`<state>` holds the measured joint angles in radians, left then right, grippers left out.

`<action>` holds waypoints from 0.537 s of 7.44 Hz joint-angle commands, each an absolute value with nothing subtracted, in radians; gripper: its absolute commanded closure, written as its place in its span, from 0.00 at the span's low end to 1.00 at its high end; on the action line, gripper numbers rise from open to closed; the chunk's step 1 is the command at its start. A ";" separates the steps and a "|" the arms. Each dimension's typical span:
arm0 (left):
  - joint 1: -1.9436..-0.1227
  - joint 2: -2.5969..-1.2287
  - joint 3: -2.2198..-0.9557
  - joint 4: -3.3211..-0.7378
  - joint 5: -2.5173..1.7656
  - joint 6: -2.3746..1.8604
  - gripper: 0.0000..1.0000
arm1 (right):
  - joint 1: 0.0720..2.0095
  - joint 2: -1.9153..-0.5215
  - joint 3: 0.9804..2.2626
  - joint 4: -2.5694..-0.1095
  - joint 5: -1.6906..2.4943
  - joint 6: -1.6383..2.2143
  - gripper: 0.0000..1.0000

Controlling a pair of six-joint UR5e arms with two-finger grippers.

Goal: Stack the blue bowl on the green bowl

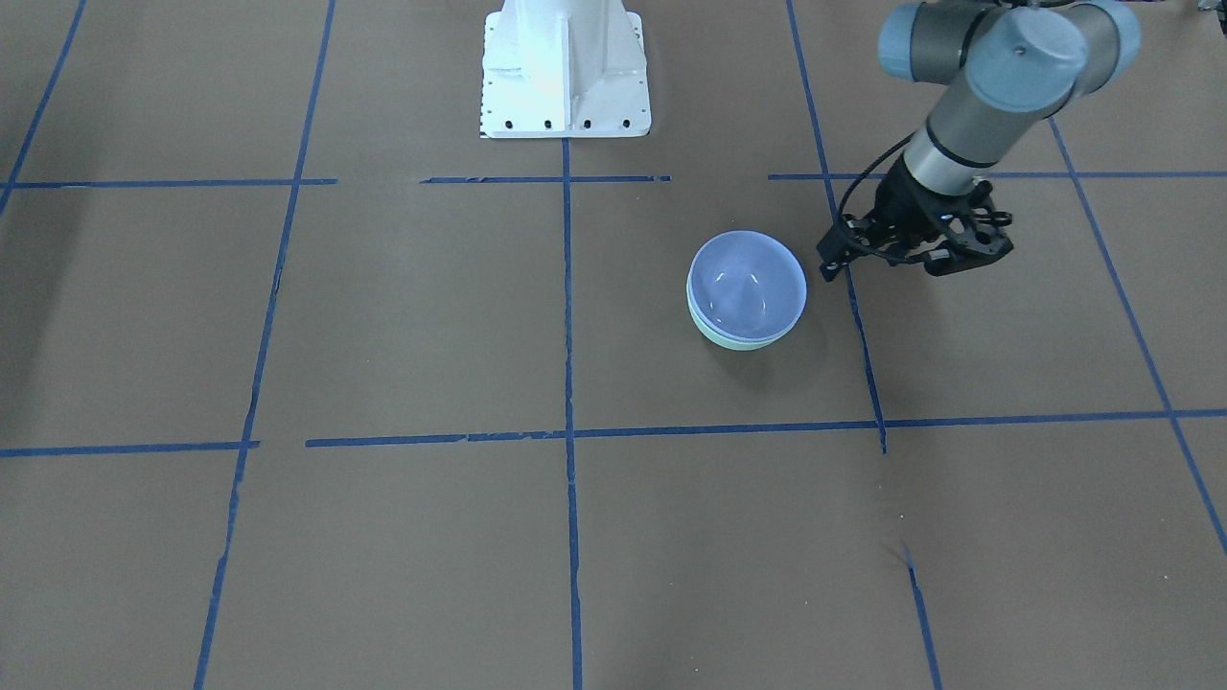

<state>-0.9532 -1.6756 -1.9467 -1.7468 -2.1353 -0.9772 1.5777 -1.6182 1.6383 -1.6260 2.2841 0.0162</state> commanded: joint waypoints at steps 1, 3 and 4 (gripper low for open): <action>-1.221 -1.510 -1.933 -1.738 -2.188 -0.461 0.00 | 1.577 -1.618 1.638 -1.626 2.284 0.015 0.00; -1.444 -1.456 -1.850 -1.651 -2.232 -0.048 0.00 | 1.577 -1.618 1.638 -1.626 2.284 0.015 0.00; -1.492 -1.459 -1.812 -1.564 -2.230 0.089 0.00 | 1.578 -1.617 1.638 -1.626 2.284 0.015 0.00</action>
